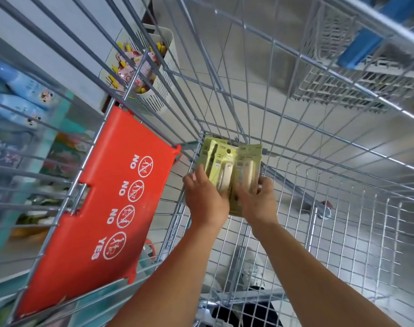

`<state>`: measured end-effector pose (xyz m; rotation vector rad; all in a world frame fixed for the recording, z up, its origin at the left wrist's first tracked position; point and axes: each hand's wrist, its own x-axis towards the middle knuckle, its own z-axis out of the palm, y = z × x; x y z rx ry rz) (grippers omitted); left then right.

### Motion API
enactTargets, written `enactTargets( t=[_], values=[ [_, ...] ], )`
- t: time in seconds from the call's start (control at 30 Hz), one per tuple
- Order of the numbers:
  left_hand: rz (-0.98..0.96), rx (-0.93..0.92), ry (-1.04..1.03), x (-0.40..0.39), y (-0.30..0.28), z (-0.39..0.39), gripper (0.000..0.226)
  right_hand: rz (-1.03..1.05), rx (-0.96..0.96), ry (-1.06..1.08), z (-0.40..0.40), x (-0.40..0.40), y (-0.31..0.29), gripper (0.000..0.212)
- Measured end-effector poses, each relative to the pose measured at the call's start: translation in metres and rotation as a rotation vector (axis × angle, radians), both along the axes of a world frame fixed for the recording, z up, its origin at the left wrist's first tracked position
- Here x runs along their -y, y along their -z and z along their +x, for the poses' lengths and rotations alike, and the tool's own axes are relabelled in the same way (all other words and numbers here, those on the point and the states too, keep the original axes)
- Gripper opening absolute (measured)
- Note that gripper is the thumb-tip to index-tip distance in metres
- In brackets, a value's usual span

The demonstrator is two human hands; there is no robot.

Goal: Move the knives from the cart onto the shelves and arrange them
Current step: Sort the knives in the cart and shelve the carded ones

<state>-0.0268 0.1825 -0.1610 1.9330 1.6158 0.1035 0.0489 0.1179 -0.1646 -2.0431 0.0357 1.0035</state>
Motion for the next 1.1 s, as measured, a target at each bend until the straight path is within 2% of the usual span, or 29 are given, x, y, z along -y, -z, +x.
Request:
enactTargets(
  t=[0.07,0.17,0.3,0.47,0.6,0.8,0.9,0.93,1.03,1.1],
  values=[
    [-0.031,-0.030,-0.024,-0.001,0.003,0.000,0.073,0.039,-0.025,0.022,0.000,0.003,0.000,0.045],
    [-0.070,-0.006,-0.049,-0.001,0.006,0.002,0.053,0.085,-0.027,0.000,0.000,0.005,-0.002,0.058],
    [-0.166,0.057,-0.076,0.006,0.000,0.002,0.033,0.063,0.017,-0.022,-0.004,0.011,-0.008,0.057],
    [-0.232,0.074,-0.076,0.023,-0.020,-0.008,0.034,0.066,0.088,-0.078,-0.011,0.028,-0.035,0.051],
    [-0.211,0.095,-0.100,0.037,-0.064,-0.016,0.034,0.067,0.151,-0.126,-0.016,0.043,-0.080,0.058],
    [-0.115,0.264,-0.178,0.050,-0.150,-0.033,0.034,0.180,0.257,-0.199,-0.021,0.046,-0.164,0.055],
    [-0.050,0.374,-0.237,0.055,-0.200,-0.040,0.032,0.292,0.351,-0.286,-0.023,0.045,-0.219,0.037],
    [-0.014,0.396,-0.244,0.057,-0.213,-0.042,0.031,0.327,0.369,-0.308,-0.024,0.045,-0.231,0.037],
    [0.139,0.465,-0.260,0.059,-0.255,-0.049,0.027,0.420,0.402,-0.338,-0.026,0.042,-0.263,0.045],
    [0.169,0.532,-0.305,0.064,-0.285,-0.055,0.022,0.474,0.432,-0.387,-0.028,0.041,-0.284,0.054]
  ],
)
